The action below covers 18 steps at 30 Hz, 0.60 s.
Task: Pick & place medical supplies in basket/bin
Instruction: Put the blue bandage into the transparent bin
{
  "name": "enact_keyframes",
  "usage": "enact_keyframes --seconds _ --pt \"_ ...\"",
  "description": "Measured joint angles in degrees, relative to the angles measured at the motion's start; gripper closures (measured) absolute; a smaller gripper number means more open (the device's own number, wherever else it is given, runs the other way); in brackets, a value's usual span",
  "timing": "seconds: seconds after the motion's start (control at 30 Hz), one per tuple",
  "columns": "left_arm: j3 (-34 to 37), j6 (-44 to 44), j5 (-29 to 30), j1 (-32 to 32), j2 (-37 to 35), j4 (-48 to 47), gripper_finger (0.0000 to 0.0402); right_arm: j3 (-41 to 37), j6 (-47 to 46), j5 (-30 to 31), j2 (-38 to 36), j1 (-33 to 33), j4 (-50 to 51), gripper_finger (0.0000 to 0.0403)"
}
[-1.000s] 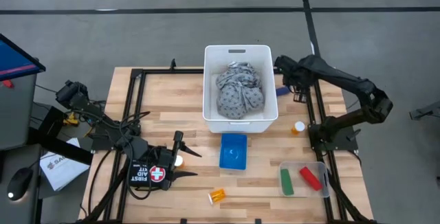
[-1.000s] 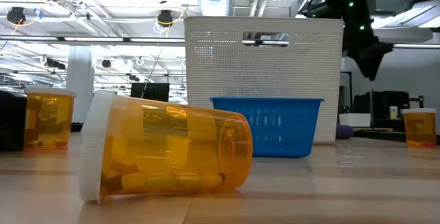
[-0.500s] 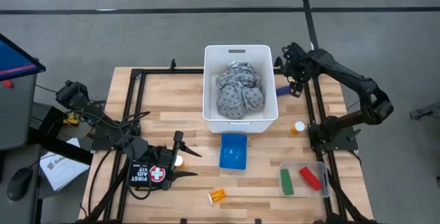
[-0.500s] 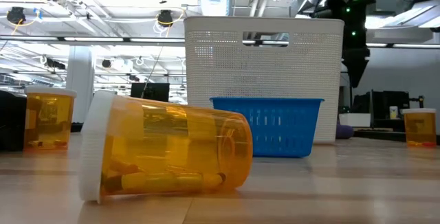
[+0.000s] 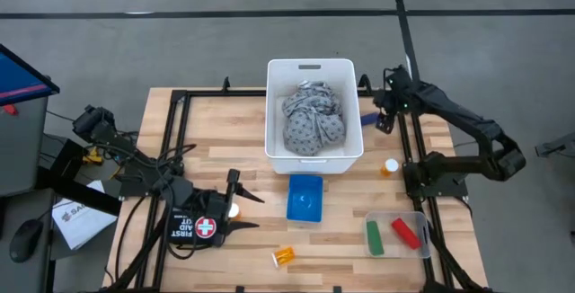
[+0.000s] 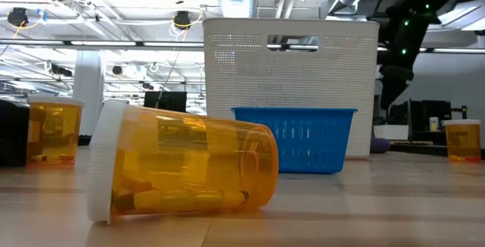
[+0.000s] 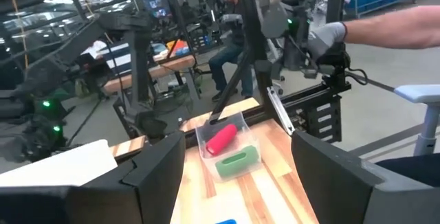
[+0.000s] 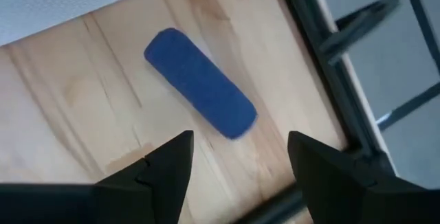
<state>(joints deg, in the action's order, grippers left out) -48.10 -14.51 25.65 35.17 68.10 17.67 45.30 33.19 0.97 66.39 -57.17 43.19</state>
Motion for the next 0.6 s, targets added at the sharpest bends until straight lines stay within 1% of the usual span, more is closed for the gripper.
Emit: enact_keyframes --seconds 0.1,0.2,0.43,0.6 --pt "0.0 0.0 0.0 -0.2 0.0 0.0 0.0143 -2.8 0.5 -1.0 1.8 0.0 -5.0 0.0169" --pt "0.0 0.2 0.0 -0.4 0.0 0.0 0.0143 -3.6 1.5 -1.0 4.2 0.2 -8.7 0.0169" --pt "0.0 0.2 0.0 -0.4 0.0 -0.1 0.0143 -3.7 6.0 -1.6 10.7 0.4 -9.1 0.0169" --pt "0.0 0.2 0.0 -0.4 0.0 -0.1 0.0143 -3.7 9.5 -1.6 13.1 2.5 -11.0 0.0169"
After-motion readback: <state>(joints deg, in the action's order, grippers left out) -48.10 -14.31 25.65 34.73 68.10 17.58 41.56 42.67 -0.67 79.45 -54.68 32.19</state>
